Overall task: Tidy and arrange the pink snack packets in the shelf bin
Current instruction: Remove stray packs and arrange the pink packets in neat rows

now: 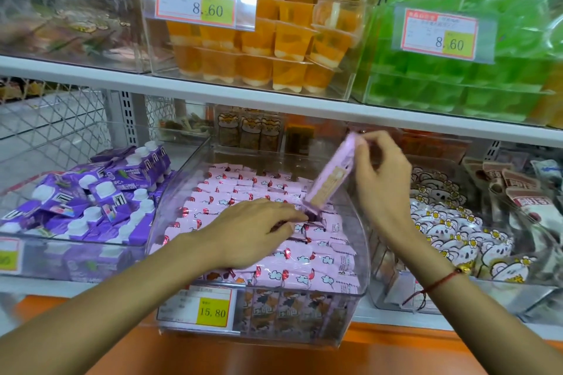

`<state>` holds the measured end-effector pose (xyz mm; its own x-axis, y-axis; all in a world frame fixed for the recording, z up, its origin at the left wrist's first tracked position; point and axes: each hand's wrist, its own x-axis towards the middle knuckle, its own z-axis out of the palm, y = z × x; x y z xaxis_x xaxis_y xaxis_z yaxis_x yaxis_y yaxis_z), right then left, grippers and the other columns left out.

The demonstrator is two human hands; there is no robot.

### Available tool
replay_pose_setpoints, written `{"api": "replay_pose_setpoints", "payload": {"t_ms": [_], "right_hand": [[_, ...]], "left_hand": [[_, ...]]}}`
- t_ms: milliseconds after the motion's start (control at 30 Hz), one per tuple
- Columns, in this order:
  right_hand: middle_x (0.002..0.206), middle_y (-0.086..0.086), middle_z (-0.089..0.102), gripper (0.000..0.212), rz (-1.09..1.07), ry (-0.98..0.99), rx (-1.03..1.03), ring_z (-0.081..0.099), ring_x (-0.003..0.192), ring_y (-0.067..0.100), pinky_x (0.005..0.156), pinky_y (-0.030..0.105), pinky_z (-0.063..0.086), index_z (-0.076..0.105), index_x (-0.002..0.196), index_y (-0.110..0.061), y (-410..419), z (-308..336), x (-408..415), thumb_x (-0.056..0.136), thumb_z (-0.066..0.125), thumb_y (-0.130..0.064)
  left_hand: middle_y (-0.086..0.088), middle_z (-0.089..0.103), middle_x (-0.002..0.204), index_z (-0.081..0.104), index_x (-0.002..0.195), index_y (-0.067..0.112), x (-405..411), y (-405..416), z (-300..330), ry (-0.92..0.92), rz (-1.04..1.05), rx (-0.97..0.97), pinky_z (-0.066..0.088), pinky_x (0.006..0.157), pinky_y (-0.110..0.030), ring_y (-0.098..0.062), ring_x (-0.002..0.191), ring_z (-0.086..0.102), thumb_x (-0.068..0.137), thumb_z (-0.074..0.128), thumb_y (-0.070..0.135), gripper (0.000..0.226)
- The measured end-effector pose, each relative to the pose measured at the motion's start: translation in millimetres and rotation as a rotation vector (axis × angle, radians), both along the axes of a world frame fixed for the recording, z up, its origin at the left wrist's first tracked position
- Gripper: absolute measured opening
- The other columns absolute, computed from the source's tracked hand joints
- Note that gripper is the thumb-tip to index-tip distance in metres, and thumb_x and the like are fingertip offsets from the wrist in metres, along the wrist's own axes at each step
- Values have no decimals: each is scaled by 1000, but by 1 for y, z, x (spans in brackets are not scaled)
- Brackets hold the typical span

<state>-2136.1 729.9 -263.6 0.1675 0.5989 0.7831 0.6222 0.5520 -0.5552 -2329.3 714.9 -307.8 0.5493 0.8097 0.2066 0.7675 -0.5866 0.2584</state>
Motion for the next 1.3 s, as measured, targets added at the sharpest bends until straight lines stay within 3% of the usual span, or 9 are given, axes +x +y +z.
{"api": "replay_pose_setpoints", "payload": {"t_ms": [67, 200, 367, 467, 633, 833, 967, 1100, 1300], "right_hand": [[68, -8, 56, 17, -8, 179, -44, 43, 52, -3, 49, 13, 31, 59, 86, -14, -2, 3, 7, 97, 48, -20], [67, -6, 59, 18, 86, 408, -241, 51, 49, -5, 52, 12, 42, 63, 89, -12, -4, 2, 10, 97, 48, -15], [74, -3, 66, 22, 239, 452, -404, 61, 61, 2, 64, 21, 55, 65, 87, -17, -8, 1, 2, 98, 46, -14], [101, 4, 62, 19, 90, 109, -359, 56, 88, 13, 80, 29, 44, 61, 108, -17, -8, 2, 5, 98, 44, -15], [137, 4, 43, 72, 66, -755, -158, 31, 128, 22, 102, 36, 27, 43, 139, -25, -18, -4, -5, 74, 72, -14], [98, 2, 57, 31, 54, -616, -105, 45, 92, 18, 73, 33, 35, 68, 109, -22, -12, -1, -3, 79, 72, -23], [93, 1, 69, 18, 308, -163, -339, 63, 86, 17, 79, 28, 49, 66, 99, -19, -10, -1, 6, 82, 72, -20], [93, 1, 69, 35, 406, 127, -519, 67, 80, 8, 84, 26, 55, 46, 113, -11, -3, -6, 10, 85, 67, -17], [80, 12, 65, 56, 143, -240, -432, 63, 68, 26, 67, 44, 53, 26, 117, -19, 4, -13, 2, 84, 70, -25]], "left_hand": [[12, 68, 95, 50, 127, 38, 1, -4, 3, -209, 116, 41, 49, 64, -26, -7, 80, 62, 98, 33, 50, 35], [20, 56, 118, 43, 129, 35, 9, -12, 18, -532, 174, -86, 51, 80, -31, 0, 96, 56, 76, 32, 75, 67], [3, 69, 92, 57, 120, 34, 15, -13, 20, -559, 128, -154, 53, 68, -32, -13, 78, 63, 91, 52, 47, 32], [10, 63, 65, 69, 94, 25, 14, -7, 24, -762, 210, -282, 36, 44, -10, 3, 44, 49, 94, 52, 36, 21], [4, 73, 74, 69, 81, 25, 15, -6, 29, -965, 323, -534, 36, 60, -25, -4, 57, 55, 88, 50, 54, 36], [14, 70, 72, 67, 81, 27, 18, -8, 20, -850, 258, -339, 38, 61, -25, -3, 63, 58, 92, 20, 66, 62], [17, 56, 127, 54, 125, 37, 6, -7, 5, -301, 158, -76, 43, 87, -28, -6, 109, 53, 99, 32, 48, 35], [14, 33, 151, 36, 142, 39, 2, 1, -3, 94, 107, -35, 29, 105, -31, -12, 135, 31, 100, 25, 50, 46], [13, 35, 150, 39, 141, 36, 2, 4, -5, 126, 101, -12, 26, 106, -31, -12, 134, 31, 100, 23, 52, 47]]}}
